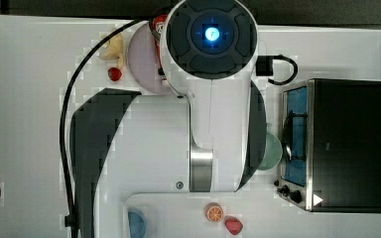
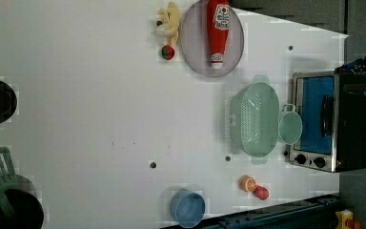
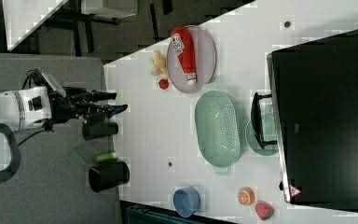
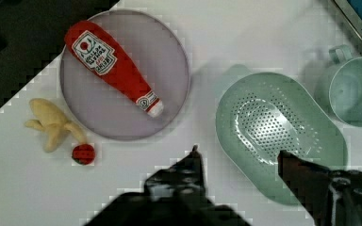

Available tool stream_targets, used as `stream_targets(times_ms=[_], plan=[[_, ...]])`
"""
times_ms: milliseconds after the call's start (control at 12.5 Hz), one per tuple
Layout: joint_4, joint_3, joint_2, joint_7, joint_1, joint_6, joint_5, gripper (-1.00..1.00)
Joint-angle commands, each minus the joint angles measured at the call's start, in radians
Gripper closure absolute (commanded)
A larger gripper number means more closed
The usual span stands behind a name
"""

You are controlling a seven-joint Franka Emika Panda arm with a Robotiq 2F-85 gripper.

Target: Drag strainer right to left.

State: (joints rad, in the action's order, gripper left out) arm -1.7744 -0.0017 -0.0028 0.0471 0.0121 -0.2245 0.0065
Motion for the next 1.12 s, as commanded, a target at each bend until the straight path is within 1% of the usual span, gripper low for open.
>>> stream_targets(times_ms=[80,240,400,480,720,880,1120], plan=[[-0.302,-0.044,-0.54,-0.072,-0.036,0.227,-0.054,-0.6],[-0.309,-0.044,-0.537,-0.072,-0.036,0.227,-0.054,-1.0],[-0.347,-0.044,-0.523,-0.073,-0.036,0.203,-0.053,-1.0],[-0.379,-0.043,-0.51,-0.074,-0.036,0.162,-0.053,-1.0],[-0.506,-0.042,-0.443,-0.113,-0.036,-0.037,-0.053,-1.0],[-0.59,-0.041,-0.375,-0.213,-0.035,-0.185,-0.054,-1.0],[-0.678,-0.033,-0.255,-0.403,-0.035,-0.368,-0.054,-1.0]])
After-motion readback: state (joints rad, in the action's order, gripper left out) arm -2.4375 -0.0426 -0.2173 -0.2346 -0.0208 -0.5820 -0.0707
